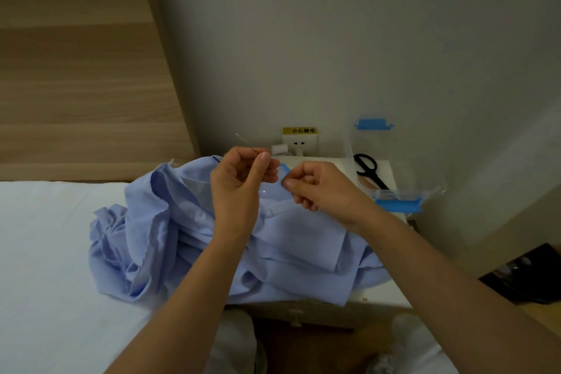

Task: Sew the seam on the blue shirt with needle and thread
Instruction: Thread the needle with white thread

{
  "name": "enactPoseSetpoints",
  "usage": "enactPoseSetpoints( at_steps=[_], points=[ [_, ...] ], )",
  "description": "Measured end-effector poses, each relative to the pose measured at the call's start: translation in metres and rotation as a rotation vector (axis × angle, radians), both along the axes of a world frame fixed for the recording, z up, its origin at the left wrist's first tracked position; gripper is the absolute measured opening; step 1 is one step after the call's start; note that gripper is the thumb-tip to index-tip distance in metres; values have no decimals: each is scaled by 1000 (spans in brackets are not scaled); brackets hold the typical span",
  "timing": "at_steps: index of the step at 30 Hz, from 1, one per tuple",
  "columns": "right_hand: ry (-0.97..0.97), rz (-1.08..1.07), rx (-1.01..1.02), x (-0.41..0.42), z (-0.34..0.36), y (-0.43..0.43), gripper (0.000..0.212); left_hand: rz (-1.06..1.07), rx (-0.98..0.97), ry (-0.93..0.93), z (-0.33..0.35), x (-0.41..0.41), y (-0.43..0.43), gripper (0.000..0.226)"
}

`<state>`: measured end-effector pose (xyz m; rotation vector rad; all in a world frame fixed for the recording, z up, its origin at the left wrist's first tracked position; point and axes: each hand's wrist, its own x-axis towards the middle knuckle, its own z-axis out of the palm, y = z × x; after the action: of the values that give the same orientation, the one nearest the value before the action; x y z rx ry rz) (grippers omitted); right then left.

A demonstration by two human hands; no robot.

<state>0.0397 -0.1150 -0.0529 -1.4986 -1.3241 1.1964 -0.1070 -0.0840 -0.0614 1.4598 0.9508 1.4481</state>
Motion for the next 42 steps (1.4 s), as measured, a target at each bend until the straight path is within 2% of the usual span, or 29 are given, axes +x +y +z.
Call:
enactPoseSetpoints(
  at_steps=[9, 12, 16, 23, 31, 35, 38, 42],
  points=[
    [-210, 66, -62, 13, -10, -4, 9, -6, -18, -12, -2, 1, -1, 11],
    [-292, -64, 92, 14, -10, -1, 22, -44, -43, 0, -4, 1, 1, 8],
    [-129, -176, 396, 10, -1, 3, 19, -137, -21, 99, -8, 4, 1, 7],
    [18, -158, 342, 4, -2, 4, 9, -214, 42, 238, -11, 5, 0, 14],
    [369, -199, 358, 10, 4, 3, 13, -224, 10, 388, -22, 3, 6, 11],
    [442, -243, 349, 9, 8, 2, 18, -169, 55, 454, -23, 1, 9, 9],
    [361, -265, 329, 12, 12, 2, 16, -130, 94, 553, -23, 1, 10, 7],
    [15, -290, 262, 20, 14, 2, 13, -108, 123, 654, -28, -1, 15, 14]
  ],
)
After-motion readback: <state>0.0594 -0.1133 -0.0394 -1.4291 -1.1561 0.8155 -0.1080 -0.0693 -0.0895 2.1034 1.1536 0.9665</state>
